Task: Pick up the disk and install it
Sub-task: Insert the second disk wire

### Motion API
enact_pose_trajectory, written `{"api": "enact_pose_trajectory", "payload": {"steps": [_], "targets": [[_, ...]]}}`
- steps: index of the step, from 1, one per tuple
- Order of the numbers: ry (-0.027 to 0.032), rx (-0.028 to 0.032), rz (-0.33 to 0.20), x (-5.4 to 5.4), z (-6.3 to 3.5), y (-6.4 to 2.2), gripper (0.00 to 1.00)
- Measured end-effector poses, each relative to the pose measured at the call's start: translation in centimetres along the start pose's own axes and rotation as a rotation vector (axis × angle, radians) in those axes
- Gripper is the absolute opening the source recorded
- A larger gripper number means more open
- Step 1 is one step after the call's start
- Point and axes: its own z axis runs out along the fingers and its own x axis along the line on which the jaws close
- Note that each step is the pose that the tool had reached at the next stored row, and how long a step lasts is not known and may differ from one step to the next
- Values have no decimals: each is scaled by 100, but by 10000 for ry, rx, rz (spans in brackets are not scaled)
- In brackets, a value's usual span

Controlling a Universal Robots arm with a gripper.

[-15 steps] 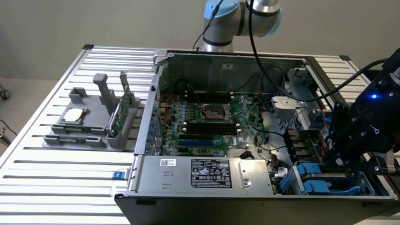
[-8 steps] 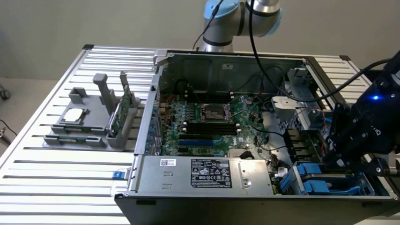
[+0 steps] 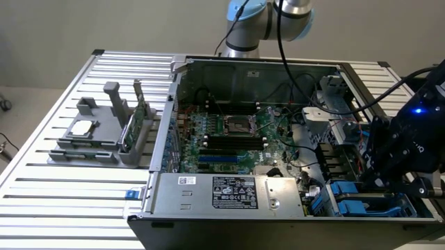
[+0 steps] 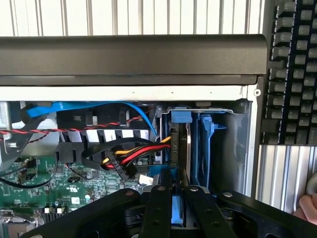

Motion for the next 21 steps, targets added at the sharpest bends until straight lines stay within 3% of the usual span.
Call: {"api": "enact_pose_trajectory", "payload": {"steps": [13, 14, 21], "targets": [[2, 0, -45, -4, 14, 1, 18], [3, 0, -45, -5, 8, 0, 25], [-2, 0, -45, -3, -149, -49, 25]]}}
